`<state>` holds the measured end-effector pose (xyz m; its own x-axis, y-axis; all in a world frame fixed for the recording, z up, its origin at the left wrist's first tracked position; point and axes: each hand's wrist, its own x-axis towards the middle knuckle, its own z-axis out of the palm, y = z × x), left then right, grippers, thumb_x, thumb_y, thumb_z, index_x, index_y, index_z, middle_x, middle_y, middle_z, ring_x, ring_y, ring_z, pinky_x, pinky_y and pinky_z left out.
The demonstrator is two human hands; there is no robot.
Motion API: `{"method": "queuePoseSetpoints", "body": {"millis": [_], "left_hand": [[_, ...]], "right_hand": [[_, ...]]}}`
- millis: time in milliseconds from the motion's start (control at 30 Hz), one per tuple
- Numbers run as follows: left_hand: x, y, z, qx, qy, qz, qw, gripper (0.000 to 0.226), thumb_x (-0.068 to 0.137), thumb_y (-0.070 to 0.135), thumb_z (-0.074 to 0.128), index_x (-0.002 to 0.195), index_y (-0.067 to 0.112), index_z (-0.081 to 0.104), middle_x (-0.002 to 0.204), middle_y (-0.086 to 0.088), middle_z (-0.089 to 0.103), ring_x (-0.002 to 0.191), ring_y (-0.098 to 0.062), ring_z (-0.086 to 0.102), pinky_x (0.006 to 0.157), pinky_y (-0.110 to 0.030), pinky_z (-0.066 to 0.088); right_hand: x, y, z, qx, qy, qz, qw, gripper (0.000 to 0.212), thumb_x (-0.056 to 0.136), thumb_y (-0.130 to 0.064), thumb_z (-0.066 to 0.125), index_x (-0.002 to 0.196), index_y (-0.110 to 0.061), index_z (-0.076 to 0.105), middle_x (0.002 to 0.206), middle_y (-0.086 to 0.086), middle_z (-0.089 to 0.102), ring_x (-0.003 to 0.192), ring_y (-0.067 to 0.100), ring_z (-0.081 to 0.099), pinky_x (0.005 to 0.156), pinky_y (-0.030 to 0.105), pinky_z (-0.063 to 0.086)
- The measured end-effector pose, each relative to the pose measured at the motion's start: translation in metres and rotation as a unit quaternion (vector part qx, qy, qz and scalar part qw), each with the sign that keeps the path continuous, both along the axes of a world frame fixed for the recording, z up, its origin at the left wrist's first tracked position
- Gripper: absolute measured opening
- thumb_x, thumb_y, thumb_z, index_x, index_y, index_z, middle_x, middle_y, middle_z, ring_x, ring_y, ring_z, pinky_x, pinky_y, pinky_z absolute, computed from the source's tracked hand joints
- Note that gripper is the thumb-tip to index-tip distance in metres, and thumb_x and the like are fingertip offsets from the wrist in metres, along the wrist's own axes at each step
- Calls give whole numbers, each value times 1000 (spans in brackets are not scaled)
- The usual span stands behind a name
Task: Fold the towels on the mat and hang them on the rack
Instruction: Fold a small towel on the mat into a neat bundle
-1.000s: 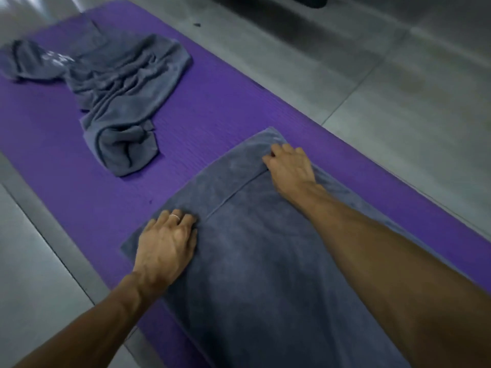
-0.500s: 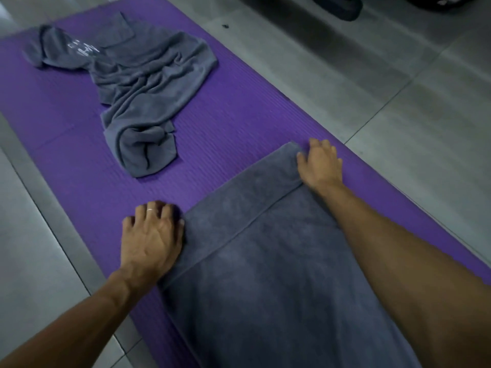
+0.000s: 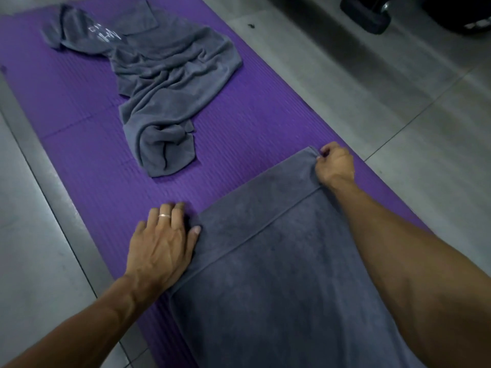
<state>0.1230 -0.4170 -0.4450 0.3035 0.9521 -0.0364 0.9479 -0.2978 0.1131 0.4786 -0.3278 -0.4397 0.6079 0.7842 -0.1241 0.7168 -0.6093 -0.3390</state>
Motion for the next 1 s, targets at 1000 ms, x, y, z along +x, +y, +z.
{"method": "queuePoseSetpoints", "body": {"millis": [1000], "left_hand": [[144, -169, 85, -85, -88, -350, 929, 34, 80, 42, 45, 100, 19, 60, 90, 0, 63, 75, -25, 66, 63, -33, 55]], "right_hand": [[80, -315, 81, 8, -49, 164, 985, 47, 95, -34, 50, 137, -13, 47, 127, 10, 51, 120, 31, 48, 102, 46, 39]]}}
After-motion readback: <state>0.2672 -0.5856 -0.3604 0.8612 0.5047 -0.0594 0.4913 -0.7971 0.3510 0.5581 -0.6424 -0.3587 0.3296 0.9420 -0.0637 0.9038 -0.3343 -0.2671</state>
